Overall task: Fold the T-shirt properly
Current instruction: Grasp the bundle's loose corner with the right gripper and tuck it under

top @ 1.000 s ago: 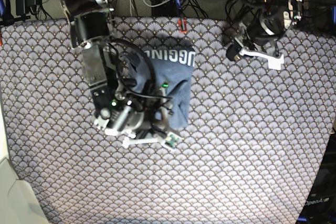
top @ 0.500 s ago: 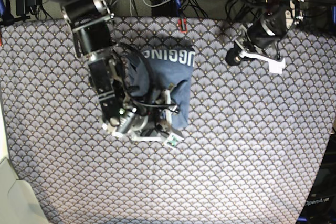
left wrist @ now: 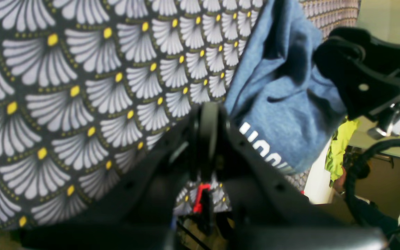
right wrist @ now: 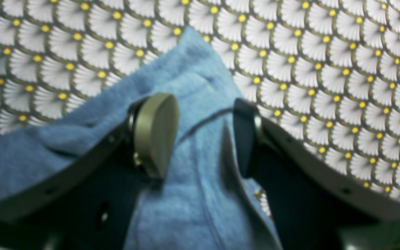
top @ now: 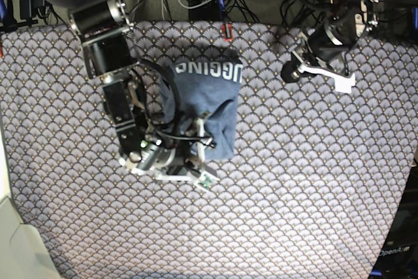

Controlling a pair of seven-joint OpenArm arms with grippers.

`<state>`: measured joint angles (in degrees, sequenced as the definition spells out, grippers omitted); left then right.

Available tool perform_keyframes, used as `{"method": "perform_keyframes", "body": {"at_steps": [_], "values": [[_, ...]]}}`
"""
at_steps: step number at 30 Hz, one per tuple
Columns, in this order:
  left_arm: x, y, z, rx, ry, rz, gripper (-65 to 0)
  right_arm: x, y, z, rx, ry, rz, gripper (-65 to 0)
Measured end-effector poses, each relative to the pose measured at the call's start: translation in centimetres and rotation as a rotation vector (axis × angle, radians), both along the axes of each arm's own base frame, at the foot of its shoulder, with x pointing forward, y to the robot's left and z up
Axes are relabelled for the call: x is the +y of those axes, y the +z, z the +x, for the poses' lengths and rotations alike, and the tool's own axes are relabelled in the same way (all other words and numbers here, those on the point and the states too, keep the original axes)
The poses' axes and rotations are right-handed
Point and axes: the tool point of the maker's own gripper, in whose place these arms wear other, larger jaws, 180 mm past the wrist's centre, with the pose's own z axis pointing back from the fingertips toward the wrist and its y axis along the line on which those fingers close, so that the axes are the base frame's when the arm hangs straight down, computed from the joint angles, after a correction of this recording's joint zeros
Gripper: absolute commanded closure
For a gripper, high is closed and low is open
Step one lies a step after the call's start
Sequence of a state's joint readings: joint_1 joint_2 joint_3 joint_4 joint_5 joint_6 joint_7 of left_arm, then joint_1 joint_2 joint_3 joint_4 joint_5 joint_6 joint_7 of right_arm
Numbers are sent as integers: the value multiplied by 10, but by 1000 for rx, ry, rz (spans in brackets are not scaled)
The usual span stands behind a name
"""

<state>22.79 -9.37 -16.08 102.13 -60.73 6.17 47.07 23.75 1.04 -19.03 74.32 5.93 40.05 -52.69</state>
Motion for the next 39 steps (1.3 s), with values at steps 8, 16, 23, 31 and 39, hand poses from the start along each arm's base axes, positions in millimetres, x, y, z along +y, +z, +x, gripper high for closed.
{"method": "perform_keyframes", "body": {"at_steps": [8, 16, 23, 31, 39], "values": [[0, 1, 2, -6, 1, 0, -3, -11, -33, -10, 99, -18, -27, -307], [1, 2, 3, -10, 3, 1, -3, -7, -31, -6, 80, -16, 8, -305], [1, 2, 3, -10, 3, 1, -3, -5, -30, -6, 80, -14, 9, -231], [0, 2, 3, -10, 3, 1, -3, -3, -29, -6, 76, -11, 17, 0], [0, 2, 3, -10, 3, 0, -3, 7, -16, 3, 51, -1, 28, 0]]}}
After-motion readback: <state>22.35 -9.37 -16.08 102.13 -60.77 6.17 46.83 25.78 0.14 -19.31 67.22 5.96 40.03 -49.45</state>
